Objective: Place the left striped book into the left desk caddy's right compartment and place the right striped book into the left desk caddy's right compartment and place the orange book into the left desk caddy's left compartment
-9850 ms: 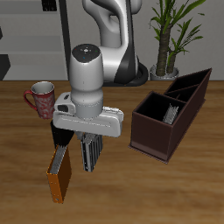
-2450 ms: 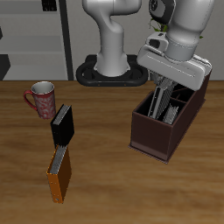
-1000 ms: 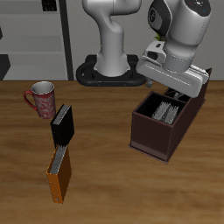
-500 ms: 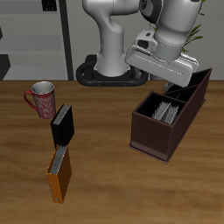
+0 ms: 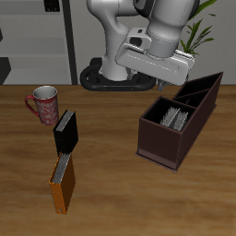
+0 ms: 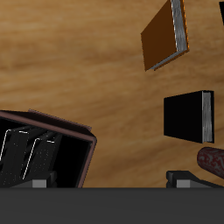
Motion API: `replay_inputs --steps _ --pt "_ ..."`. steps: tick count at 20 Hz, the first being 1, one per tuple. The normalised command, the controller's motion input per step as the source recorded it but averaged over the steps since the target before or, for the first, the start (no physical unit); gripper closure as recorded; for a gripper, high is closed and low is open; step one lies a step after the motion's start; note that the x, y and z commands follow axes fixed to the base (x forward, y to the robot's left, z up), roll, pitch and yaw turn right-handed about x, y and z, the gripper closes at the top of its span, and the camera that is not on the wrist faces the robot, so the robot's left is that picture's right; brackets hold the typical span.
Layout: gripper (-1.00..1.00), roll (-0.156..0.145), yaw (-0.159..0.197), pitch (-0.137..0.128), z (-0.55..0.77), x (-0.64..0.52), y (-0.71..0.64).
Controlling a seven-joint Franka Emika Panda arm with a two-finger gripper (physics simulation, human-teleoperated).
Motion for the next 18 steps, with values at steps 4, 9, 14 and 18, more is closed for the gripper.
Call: replay_inputs --steps 4,9,14,18 --pt "-1.00 -0.009 0.087 -0.003 0.01 0.03 -0.23" --pt "-1.00 0.071 0.189 -0.004 -0.02 -0.05 -0.07" --pt "-1.00 0.110 0.120 0.002 0.00 -0.06 -0.10" --pt "-1.00 0.079 0.097 0.021 0.03 0.02 -0.18"
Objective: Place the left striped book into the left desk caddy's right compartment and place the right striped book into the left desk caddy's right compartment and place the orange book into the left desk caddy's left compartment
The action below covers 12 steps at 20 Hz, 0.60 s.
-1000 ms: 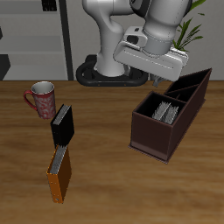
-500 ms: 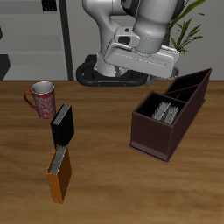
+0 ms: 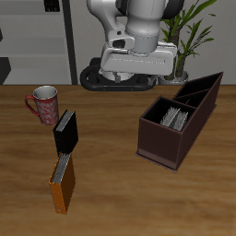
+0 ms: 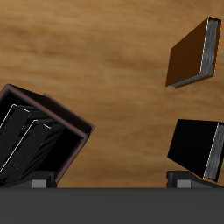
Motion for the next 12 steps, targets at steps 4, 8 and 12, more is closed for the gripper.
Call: replay_inputs --steps 4,8,12 --pt "-1.00 0.141 0.050 0.034 0.09 0.00 -0.38" --pt "-1.00 -0.004 0.010 0.000 0.06 0.07 -0.48" --pt "-1.00 -0.056 0.042 -0.035 0.02 0.08 -0.52"
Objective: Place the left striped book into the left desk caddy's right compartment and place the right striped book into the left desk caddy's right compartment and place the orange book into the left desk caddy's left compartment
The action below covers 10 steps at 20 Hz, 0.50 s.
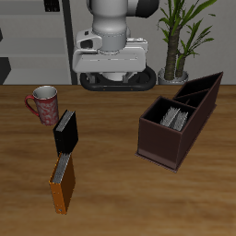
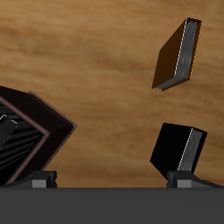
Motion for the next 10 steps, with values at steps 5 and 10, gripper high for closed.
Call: replay_inputs --steps 5,10 --pt "-1.00 -0.084 0.057 0.002 0.00 0.18 -0.52" --pt "-1.00 -0.045 0.010 -0.021 0.08 0.13 -0.37"
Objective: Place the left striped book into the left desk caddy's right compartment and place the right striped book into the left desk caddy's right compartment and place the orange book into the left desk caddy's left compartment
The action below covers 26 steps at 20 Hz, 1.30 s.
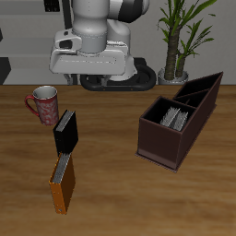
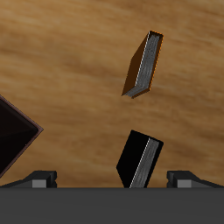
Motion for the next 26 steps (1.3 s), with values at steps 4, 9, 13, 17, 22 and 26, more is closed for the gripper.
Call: replay_inputs --steps 4,9,13,17,22,26 --pt "-1.00 -0.034 -0.010 -0.018 0.12 0.17 -0.31" --pt "-1.00 -0.016 0.010 -0.012 0.02 0.34 -0.16" --pt "-1.00 0.003 0.016 0.010 -0.09 0.38 -0.02" --pt "-1.00 0.011 0.045 -0.006 -0.08 0.38 0.00" --pt "-1.00 -0.004 0.051 0.004 -0.10 0.29 -0.03" --pt "-1.00 -0.030 0.034 -0.003 0.02 0.32 -0.38"
